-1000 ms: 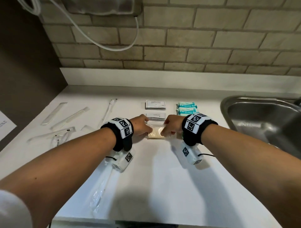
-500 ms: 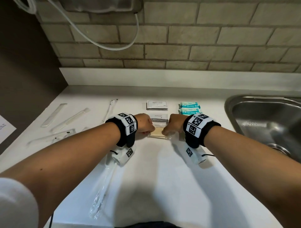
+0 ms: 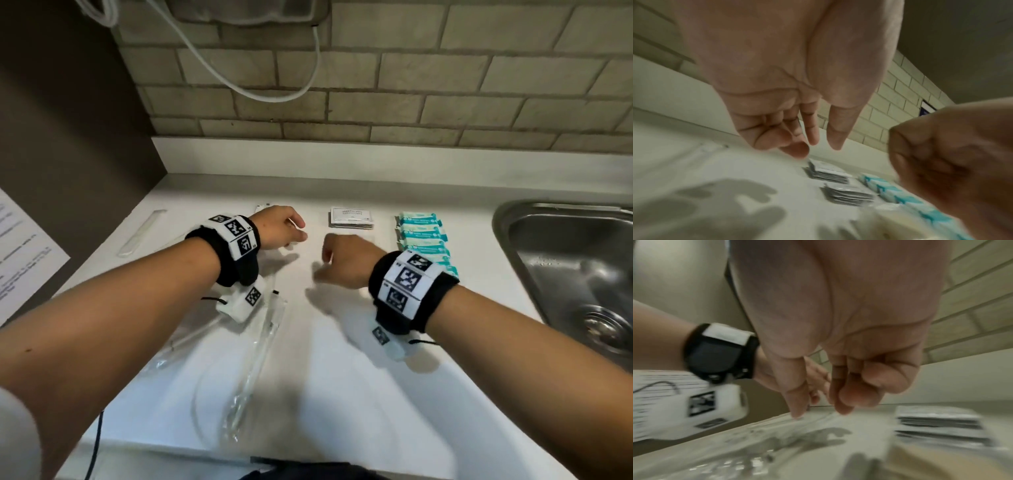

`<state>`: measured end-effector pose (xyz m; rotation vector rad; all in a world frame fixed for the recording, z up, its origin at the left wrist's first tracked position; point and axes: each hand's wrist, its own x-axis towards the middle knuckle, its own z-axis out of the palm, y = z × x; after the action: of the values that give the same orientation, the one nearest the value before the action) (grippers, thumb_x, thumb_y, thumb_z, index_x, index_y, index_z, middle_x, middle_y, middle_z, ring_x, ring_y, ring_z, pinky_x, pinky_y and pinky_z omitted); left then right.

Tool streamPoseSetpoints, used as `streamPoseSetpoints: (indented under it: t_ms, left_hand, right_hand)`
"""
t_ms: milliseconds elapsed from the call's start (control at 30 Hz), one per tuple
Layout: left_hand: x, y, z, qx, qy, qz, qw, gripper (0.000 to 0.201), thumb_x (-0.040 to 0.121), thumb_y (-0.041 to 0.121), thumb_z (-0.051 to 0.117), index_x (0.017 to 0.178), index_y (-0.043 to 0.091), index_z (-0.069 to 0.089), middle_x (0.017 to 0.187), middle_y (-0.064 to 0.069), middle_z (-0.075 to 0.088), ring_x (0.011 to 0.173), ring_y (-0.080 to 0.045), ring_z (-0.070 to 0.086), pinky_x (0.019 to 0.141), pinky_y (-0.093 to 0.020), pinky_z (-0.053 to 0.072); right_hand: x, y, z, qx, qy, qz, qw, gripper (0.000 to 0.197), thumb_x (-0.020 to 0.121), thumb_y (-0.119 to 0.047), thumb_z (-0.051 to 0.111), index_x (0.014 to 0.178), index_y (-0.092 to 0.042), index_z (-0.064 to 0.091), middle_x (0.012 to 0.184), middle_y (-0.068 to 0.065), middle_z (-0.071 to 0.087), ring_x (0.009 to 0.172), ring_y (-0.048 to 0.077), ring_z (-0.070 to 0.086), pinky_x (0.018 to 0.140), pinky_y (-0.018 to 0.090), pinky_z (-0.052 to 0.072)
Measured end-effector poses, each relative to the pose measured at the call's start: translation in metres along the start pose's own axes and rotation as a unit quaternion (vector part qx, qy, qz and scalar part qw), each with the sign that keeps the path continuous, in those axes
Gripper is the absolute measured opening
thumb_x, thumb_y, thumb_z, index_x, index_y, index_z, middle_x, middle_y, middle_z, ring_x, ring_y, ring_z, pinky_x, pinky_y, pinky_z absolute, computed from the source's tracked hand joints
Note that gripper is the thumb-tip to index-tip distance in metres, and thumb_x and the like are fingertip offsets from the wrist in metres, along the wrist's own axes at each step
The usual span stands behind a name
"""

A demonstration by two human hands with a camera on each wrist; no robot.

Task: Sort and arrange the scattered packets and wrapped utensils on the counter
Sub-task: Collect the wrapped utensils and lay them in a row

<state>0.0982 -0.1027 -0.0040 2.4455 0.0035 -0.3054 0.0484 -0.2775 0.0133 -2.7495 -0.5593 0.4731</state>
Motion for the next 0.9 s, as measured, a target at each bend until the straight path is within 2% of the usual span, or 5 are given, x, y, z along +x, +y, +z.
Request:
streamPoseSetpoints:
  t_ms: [133,333,467,633,900]
  left_hand:
    - [-0.003,-0.033,-0.027,0.116,0.047,-0.044,0.991,0.032,0.087,0.029,0.067,0.114,0.014,0.062,0.116,-0.007,0.063,0.097,-0.020,0.058,0.081,-0.023,0.041]
    - [0.006,-0.066,-0.029,0.216,0.046,-0.105,0.970,0.047,0.087,0.043,0.062,0.114,0.004,0.063,0.118,-0.016,0.065,0.109,-0.032,0.060,0.087,-0.034,0.046]
    - [0.013,-0.075,-0.021,0.215,0.041,-0.121,0.968,0.039,0.085,0.045,0.058,0.086,0.006,0.058,0.099,-0.016,0.067,0.079,-0.030,0.058,0.065,-0.030,0.042]
    - [0.019,-0.084,-0.022,0.198,0.051,-0.121,0.971,0.020,0.090,0.016,0.057,0.101,0.001,0.061,0.111,-0.018,0.064,0.102,-0.034,0.063,0.075,-0.033,0.045]
    - [-0.013,-0.087,-0.045,-0.003,0.088,-0.066,0.994,0.026,0.094,0.021,0.044,0.103,0.000,0.056,0.100,-0.020,0.062,0.090,-0.034,0.057,0.070,-0.032,0.035]
  right_hand:
    - [-0.002,-0.053,0.035,-0.036,-0.102,-0.010,0.994,0.041,0.082,-0.054,0.062,0.067,-0.018,0.053,0.075,0.001,0.058,0.077,0.022,0.058,0.063,0.028,0.046]
    - [0.001,-0.074,0.069,-0.046,-0.156,0.024,0.986,0.045,0.079,-0.057,0.060,0.095,-0.016,0.068,0.091,0.003,0.065,0.091,0.024,0.064,0.076,0.030,0.051]
    - [0.000,-0.071,0.066,-0.003,-0.126,0.083,0.989,0.030,0.074,-0.034,0.070,0.095,-0.013,0.071,0.088,0.002,0.069,0.085,0.020,0.068,0.073,0.028,0.056]
    - [0.007,-0.064,0.067,0.038,-0.084,0.165,0.982,0.027,0.066,-0.037,0.067,0.082,-0.015,0.067,0.082,0.000,0.070,0.075,0.017,0.068,0.070,0.026,0.056]
    - [0.043,-0.061,0.051,0.235,0.101,0.214,0.943,0.063,0.092,-0.030,0.053,0.135,0.005,0.023,0.116,0.020,0.063,0.100,0.034,0.061,0.072,0.034,0.043]
